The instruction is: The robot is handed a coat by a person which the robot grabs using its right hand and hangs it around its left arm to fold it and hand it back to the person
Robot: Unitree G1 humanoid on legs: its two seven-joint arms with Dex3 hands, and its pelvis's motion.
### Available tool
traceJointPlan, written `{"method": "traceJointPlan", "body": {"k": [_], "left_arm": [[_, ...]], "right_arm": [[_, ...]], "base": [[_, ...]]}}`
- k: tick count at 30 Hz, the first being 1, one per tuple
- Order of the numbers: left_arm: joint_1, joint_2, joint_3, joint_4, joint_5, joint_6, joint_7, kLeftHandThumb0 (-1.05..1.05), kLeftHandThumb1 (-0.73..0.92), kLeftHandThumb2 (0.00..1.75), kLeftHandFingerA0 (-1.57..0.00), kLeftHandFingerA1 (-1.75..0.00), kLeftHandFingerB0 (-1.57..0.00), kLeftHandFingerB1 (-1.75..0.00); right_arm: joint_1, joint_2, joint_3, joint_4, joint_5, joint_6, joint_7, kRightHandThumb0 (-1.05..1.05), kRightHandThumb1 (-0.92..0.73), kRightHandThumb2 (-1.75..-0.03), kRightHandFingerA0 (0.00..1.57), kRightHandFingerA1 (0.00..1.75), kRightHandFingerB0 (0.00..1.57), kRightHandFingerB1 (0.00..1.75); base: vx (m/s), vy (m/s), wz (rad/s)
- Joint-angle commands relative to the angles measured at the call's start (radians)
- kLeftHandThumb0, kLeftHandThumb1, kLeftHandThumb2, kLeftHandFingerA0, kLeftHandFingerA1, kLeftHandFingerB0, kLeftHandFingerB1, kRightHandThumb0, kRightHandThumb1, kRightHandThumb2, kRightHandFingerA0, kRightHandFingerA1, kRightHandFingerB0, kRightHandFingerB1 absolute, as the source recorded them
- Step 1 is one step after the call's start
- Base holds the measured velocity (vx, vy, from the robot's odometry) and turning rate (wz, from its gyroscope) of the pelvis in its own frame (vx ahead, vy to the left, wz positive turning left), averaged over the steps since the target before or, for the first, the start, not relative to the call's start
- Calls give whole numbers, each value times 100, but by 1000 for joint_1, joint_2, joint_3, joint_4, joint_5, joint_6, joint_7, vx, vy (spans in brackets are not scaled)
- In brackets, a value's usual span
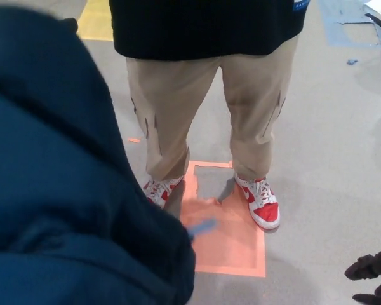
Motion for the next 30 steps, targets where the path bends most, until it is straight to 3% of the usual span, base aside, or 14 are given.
{"method": "traceJointPlan", "body": {"k": [1, 4, 5, 7, 8, 15, 22, 23, 24, 25, 26, 27, 30], "left_arm": [[66, -3, -1, -96, -27, 4, -26, -60, 71, 62, -24, -34, -17, -30], [73, -2, -11, -98, -13, -3, -22, -61, 72, 62, -24, -33, -18, -31], [76, 0, -14, -105, -11, 3, -20, -61, 72, 62, -23, -33, -17, -30], [80, 4, -19, -110, -4, 4, -17, -61, 72, 62, -23, -33, -18, -30], [82, 5, -21, -110, -2, 2, -17, -61, 72, 62, -23, -33, -17, -30], [114, 13, -21, -104, -5, -13, -30, -58, 74, 62, -22, -33, -15, -30], [168, 15, 6, -75, -34, 12, -48, -57, 71, 62, -21, -32, -16, -30], [186, 17, 5, -72, -28, 1, -45, -55, 74, 62, -17, -29, -22, -32], [207, 18, 3, -69, -20, -16, -41, -55, 74, 62, -17, -29, -22, -32], [229, 19, 18, -62, -35, -23, -56, -55, 72, 62, -16, -30, -22, -33], [242, 22, 23, -46, -36, -33, -62, -33, 54, 105, -1, -48, -1, -47], [265, 32, 17, -26, -19, -50, -64, -34, 55, 106, 0, -48, 0, -48], [337, 49, 26, 49, -14, -91, -73, -33, 56, 106, 0, -49, 0, -47]], "right_arm": [[76, 55, -94, 143, 3, 102, -527, -54, -75, -63, 29, 33, 24, 29], [82, 56, -107, 161, 12, 97, -533, -52, -73, -62, 32, 33, 29, 31], [85, 56, -117, 166, 20, 92, -533, -59, -57, -91, 31, 50, 21, 44], [85, 58, -123, 172, 21, 88, -536, -59, -58, -91, 33, 50, 23, 45], [86, 59, -130, 174, 25, 83, -536, -50, -74, -62, 35, 34, 31, 31], [88, 67, -171, 185, 40, 63, -546, -50, -70, -62, 28, 33, 24, 30], [85, 72, -185, 192, 20, 57, -549, -48, -71, -62, 34, 34, 32, 32], [85, 72, -189, 192, 19, 55, -550, -55, -53, -89, 30, 51, 21, 45], [86, 72, -193, 192, 20, 53, -552, -55, -53, -89, 30, 51, 21, 45], [86, 75, -203, 193, 24, 47, -558, -48, -71, -62, 35, 35, 31, 32], [85, 75, -206, 193, 23, 45, -561, -49, -71, -62, 34, 35, 31, 32], [85, 75, -210, 193, 21, 43, -568, -56, -55, -89, 34, 51, 26, 46], [96, 67, -220, 189, 18, 27, -596, -54, -55, -89, 35, 52, 25, 46]], "base": [[0, 0, 0], [0, 0, 0], [0, 0, 0], [0, 0, 0], [0, 0, 0], [0, 0, 0], [0, 0, 0], [0, 0, 0], [0, 0, 0], [0, 0, 0], [0, 0, 0], [0, 0, 0], [0, 0, 0]]}}
